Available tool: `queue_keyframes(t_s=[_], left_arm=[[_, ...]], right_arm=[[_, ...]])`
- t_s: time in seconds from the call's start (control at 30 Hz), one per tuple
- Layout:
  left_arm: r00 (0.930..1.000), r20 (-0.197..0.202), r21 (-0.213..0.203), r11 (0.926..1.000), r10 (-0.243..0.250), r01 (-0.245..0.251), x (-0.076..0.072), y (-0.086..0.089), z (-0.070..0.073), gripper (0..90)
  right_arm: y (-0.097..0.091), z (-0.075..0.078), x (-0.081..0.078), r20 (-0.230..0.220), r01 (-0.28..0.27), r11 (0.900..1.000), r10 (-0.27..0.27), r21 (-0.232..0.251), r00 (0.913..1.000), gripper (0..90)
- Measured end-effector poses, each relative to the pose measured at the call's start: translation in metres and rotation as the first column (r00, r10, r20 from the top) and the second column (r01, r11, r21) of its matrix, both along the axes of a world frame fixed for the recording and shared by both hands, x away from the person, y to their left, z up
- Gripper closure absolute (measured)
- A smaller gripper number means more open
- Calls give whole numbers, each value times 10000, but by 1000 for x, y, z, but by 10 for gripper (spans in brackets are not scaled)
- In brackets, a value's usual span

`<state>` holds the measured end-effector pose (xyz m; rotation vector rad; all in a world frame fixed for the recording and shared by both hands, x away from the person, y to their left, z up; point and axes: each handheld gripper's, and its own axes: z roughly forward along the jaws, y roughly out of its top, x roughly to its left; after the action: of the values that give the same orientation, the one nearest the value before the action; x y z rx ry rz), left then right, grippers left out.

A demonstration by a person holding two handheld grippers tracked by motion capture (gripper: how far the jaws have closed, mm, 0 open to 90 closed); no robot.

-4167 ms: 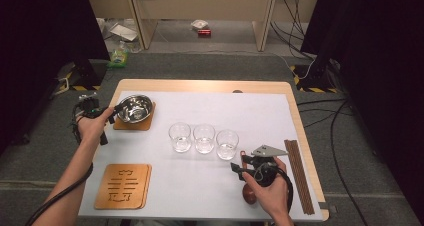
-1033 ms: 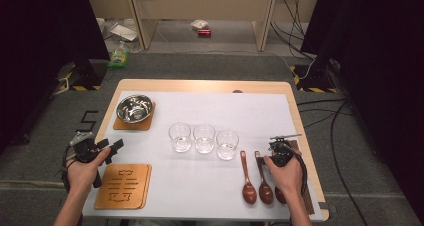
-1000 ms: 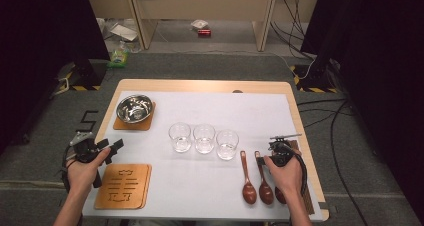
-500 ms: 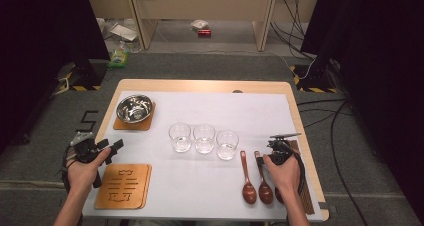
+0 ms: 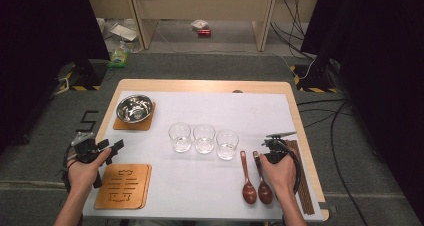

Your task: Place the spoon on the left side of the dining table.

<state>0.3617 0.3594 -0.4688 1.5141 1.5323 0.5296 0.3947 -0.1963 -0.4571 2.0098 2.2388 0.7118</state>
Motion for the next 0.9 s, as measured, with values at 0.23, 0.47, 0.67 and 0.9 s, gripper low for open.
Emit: queue_keyframes(t_s=[0.23, 0.47, 0.67, 0.9], left_arm=[[10000, -5, -11, 10000, 15, -15, 0, 1, 0, 322], [10000, 35, 1, 10000, 41, -41, 0, 2, 1, 322], [10000, 48, -14, 10000, 39, -39, -1, 2, 1, 322], [10000, 76, -9, 10000, 56, -56, -1, 3, 1, 323]], right_arm=[[7, -3, 1, -234, 31, 9997, -37, -231, 9997, 777], [10, -1, 0, -118, 94, 9996, -97, -275, 9999, 822], [17, 2, 1, -216, -180, 9977, 166, -659, 9996, 842], [13, 1, 0, -149, -309, 9986, 303, -424, 9994, 844]])
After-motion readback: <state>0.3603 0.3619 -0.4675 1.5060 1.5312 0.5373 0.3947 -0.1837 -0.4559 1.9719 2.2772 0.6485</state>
